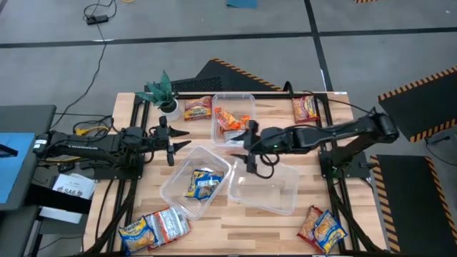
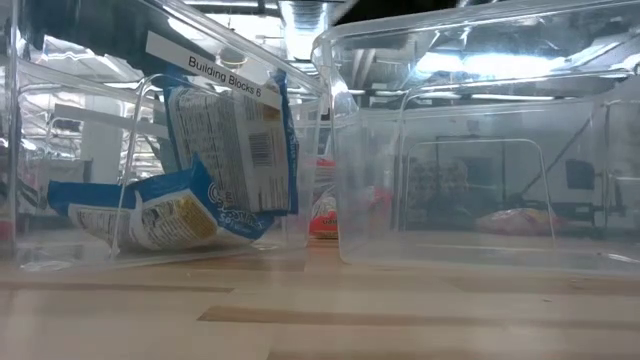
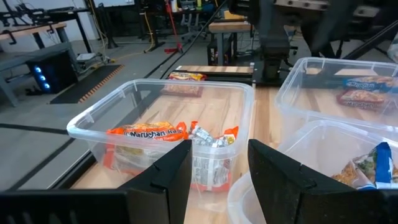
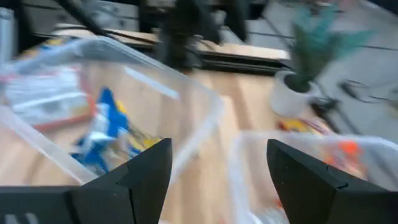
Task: Sort Maruchan noodles
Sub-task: Put the noodle pack into the bottom left transparent bin
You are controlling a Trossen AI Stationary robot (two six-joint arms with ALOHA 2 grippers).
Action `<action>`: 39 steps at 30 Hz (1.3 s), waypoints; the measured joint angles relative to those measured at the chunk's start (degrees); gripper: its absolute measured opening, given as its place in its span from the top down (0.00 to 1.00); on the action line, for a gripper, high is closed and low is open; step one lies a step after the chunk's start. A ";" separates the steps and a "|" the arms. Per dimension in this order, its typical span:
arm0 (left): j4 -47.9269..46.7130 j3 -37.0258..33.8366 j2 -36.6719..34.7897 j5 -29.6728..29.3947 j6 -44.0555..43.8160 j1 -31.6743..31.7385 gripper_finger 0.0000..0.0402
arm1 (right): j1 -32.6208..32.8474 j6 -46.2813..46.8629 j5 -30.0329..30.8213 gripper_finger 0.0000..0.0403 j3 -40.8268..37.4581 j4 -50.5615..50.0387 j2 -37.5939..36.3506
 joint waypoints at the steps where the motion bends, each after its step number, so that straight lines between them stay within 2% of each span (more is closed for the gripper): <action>1: -0.06 0.00 0.02 0.00 -0.08 0.01 0.64 | -0.01 0.11 2.18 0.30 -1.45 0.40 -1.38; 6: -0.06 0.00 0.01 0.02 -0.12 0.00 0.64 | -1.02 2.62 14.40 0.30 -10.40 0.88 -10.72; 10: 0.01 0.00 0.02 0.02 -0.17 0.00 0.64 | -2.55 3.26 17.88 0.30 -19.32 5.74 -19.20; 15: 0.10 0.00 0.02 0.02 -0.21 0.00 0.64 | -6.22 3.94 18.32 0.30 -30.00 14.30 -28.04; 18: 0.14 0.00 0.02 0.02 -0.21 0.00 0.64 | -8.18 5.04 16.14 0.30 -33.76 18.11 -30.89; 24: 0.32 0.00 0.00 0.02 -0.21 0.00 0.64 | -9.62 5.34 11.45 0.30 -34.17 19.47 -31.68; 30: 0.28 0.00 0.00 0.11 -0.35 0.00 0.64 | -9.60 5.20 11.01 0.30 -34.17 20.22 -30.94; 32: 0.12 0.09 0.00 2.96 -2.42 -0.06 0.64 | -9.60 5.18 11.01 0.30 -34.17 20.18 -30.73; 33: -0.56 0.66 0.02 6.24 -3.94 -0.27 0.64 | -9.60 5.13 11.00 0.30 -34.17 20.04 -30.71; 37: -7.12 6.73 -0.11 24.73 -8.65 -2.39 0.64 | -9.60 5.11 11.01 0.30 -34.17 20.13 -30.71; 39: -14.64 10.82 0.02 29.75 -11.24 -4.45 0.64 | -9.60 5.04 11.01 0.30 -34.17 20.13 -30.71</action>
